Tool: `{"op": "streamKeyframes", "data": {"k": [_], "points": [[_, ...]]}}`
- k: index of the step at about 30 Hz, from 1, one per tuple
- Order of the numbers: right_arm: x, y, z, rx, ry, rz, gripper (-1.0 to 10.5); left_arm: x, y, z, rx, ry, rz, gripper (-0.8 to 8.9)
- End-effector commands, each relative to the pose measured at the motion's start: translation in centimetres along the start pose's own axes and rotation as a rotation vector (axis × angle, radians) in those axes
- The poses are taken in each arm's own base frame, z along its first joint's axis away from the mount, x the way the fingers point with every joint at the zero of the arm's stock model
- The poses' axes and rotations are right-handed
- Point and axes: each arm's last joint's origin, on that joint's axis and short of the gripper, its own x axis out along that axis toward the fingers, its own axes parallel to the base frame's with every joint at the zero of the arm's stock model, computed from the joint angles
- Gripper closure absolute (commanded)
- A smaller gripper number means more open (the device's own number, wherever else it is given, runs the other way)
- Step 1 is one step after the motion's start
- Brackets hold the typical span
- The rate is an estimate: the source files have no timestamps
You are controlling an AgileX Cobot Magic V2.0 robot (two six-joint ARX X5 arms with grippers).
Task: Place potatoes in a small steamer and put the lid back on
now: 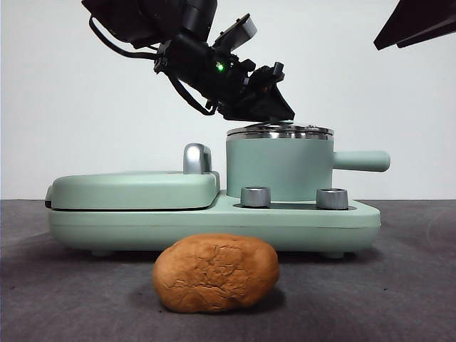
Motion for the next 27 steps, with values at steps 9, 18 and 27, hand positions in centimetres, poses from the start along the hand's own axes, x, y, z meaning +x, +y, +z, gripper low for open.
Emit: {"op": "streamKeyframes", "data": {"k": [9, 18, 27], "points": [[-0.1, -0.1, 0.4, -0.002, 0.009, 0.002, 7.0, 0.6, -0.1, 0.2, 0.042, -0.009, -0.003, 7.99], [-0.1, 0.0, 0.3, -0.001, 0.013, 0.003, 7.0, -1.3, -0.1, 2.8, 0.138, -0.082, 0.022, 7.99], [0.0, 0.0, 0.3, 0.000, 0.013, 0.004, 7.0, -5.2, -0.7, 6.9, 0.161, -0.173, 0.048, 7.99]]}}
